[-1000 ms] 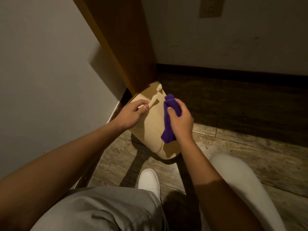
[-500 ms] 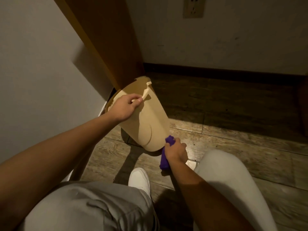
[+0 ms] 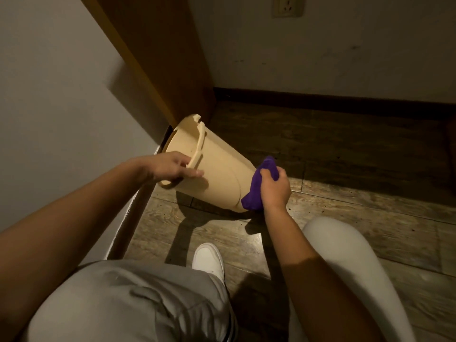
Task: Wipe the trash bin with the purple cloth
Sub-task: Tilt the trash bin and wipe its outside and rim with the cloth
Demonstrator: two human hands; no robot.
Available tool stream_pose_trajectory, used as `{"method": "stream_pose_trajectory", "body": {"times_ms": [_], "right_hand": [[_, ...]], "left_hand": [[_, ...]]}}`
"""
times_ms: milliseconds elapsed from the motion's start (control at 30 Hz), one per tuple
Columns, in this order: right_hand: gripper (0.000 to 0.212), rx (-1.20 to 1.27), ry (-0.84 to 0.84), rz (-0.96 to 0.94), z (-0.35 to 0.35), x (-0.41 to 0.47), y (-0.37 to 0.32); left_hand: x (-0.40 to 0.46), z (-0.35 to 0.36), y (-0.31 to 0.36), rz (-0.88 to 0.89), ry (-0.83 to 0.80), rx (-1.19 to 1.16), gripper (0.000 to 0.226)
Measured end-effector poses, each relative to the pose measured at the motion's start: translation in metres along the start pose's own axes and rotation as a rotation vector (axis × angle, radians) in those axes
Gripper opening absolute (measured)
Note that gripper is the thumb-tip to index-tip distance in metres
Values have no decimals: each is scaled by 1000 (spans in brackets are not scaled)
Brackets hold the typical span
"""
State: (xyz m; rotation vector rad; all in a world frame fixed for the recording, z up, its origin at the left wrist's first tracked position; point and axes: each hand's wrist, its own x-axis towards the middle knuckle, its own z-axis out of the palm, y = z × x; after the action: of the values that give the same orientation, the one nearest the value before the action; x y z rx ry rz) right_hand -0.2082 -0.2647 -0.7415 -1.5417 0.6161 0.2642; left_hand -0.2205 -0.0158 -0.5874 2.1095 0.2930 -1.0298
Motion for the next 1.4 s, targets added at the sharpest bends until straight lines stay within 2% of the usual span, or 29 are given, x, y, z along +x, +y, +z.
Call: {"method": "stream_pose_trajectory", "body": {"times_ms": [67, 100, 200, 267, 333, 433, 500, 600, 700, 800, 833, 867, 1000, 1067, 1167, 1233, 1333, 1367, 1400], "right_hand": [[28, 31, -30, -21, 0, -2, -7], [26, 37, -46, -32, 0, -3, -10], [23, 34, -57, -45, -3, -5, -17], [29, -5, -52, -81, -6, -6, -20], [38, -94, -69, -208, -4, -13, -25], [44, -243, -142, -519, 15, -34, -38], [45, -383, -159, -712, 32, -49, -45], [50, -543, -80, -828, 44, -58, -35], [48, -684, -26, -717, 32, -48, -4], [44, -618, 33, -249, 6, -22, 10], [42, -561, 41, -136, 0, -16, 7], [40, -514, 39, -108, -4, -14, 2], [37, -434, -46, -353, 6, -21, -46], [50, -515, -114, -409, 15, -27, -72], [76, -765, -134, -443, 26, -30, -100], [70, -909, -141, -457, 29, -26, -112], [40, -1014, -148, -456, 28, -16, -128], [34, -1035, -142, -455, 27, -13, -129], [31, -1041, -146, -455, 26, -12, -129]], "left_hand": [[1, -5, 1, 54, 178, -139, 43], [3, -7, 1, 85, 210, -200, 41], [7, -2, 0, 116, 152, -271, 46], [6, 6, 5, 105, 119, -298, 49], [6, 10, 12, 99, 152, -308, 45], [6, 15, 25, 117, 237, -266, 52], [6, 21, 30, 164, 250, -223, 43], [5, 26, 32, 150, 306, -258, 44], [5, 15, 25, 74, 396, -334, 58], [5, 2, 17, 61, 462, -338, 59], [6, 1, 16, 67, 476, -296, 59], [7, 1, 14, 71, 486, -245, 60], [15, 12, 20, 102, 455, -165, 60], [17, 21, 25, 166, 364, -120, 57], [19, 37, 31, 312, 274, 8, 37], [21, 40, 30, 323, 204, 37, 39], [16, 33, 13, 222, 29, 164, 63], [13, 29, 4, 171, 5, 262, 57], [11, 25, -6, 127, -6, 374, 40]]}}
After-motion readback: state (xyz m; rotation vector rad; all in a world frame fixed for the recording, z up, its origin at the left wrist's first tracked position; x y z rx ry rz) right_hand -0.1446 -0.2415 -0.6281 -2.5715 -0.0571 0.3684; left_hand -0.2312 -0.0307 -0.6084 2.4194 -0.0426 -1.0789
